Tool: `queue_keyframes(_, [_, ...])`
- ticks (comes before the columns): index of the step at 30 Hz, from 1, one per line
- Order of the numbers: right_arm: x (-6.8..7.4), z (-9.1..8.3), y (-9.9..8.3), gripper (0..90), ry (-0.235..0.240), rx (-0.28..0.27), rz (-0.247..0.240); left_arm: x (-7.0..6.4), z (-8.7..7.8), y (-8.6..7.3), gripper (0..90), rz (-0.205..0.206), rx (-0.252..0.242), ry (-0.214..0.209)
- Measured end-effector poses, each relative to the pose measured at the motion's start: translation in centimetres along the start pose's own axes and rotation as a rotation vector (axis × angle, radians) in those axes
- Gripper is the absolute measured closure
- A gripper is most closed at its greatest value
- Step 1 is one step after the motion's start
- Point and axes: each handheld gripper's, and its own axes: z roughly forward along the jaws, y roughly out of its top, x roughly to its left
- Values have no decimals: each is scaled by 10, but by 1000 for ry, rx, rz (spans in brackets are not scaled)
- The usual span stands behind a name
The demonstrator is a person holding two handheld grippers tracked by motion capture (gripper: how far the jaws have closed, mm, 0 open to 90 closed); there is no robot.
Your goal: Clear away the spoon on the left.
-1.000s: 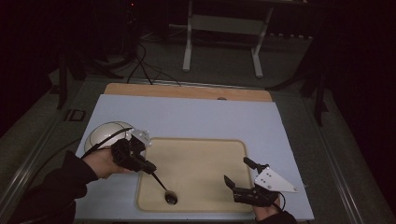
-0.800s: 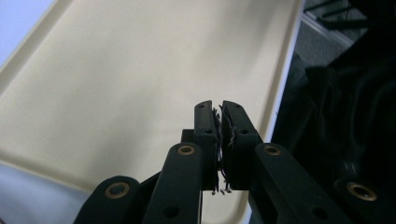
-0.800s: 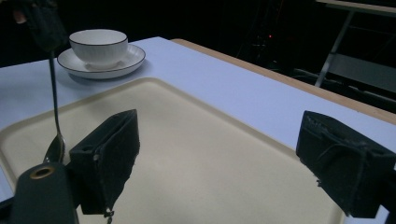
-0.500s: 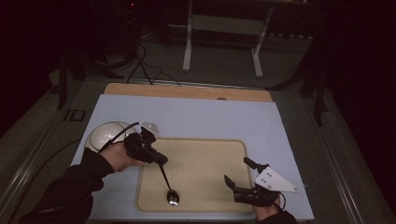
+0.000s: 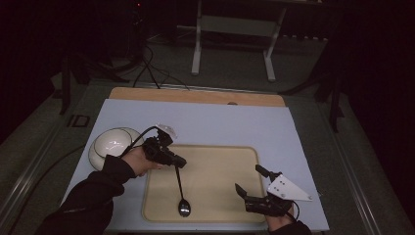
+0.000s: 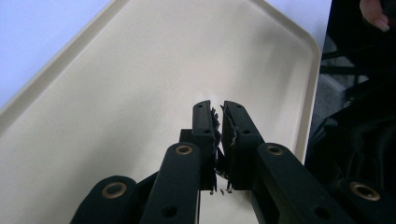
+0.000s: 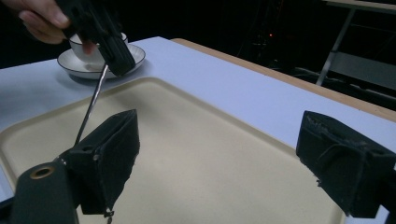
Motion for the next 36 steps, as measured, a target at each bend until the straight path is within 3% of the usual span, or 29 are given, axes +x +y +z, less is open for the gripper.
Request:
queue_keyframes(6, [0,0,0,136,0,0,0,10,17,2,837,-37,-17,1])
queue_keyframes(17, [-1,0,0,136,4,1,5,24,41,-2,818,-112,-55,42])
queue_keyframes(26, [-1,2,-1,136,9,6,7,30,58,-4,784,-137,-64,101])
queue_keyframes(36, [-2,2,-2,136,14,10,13,40,74,-5,765,-194,-71,175])
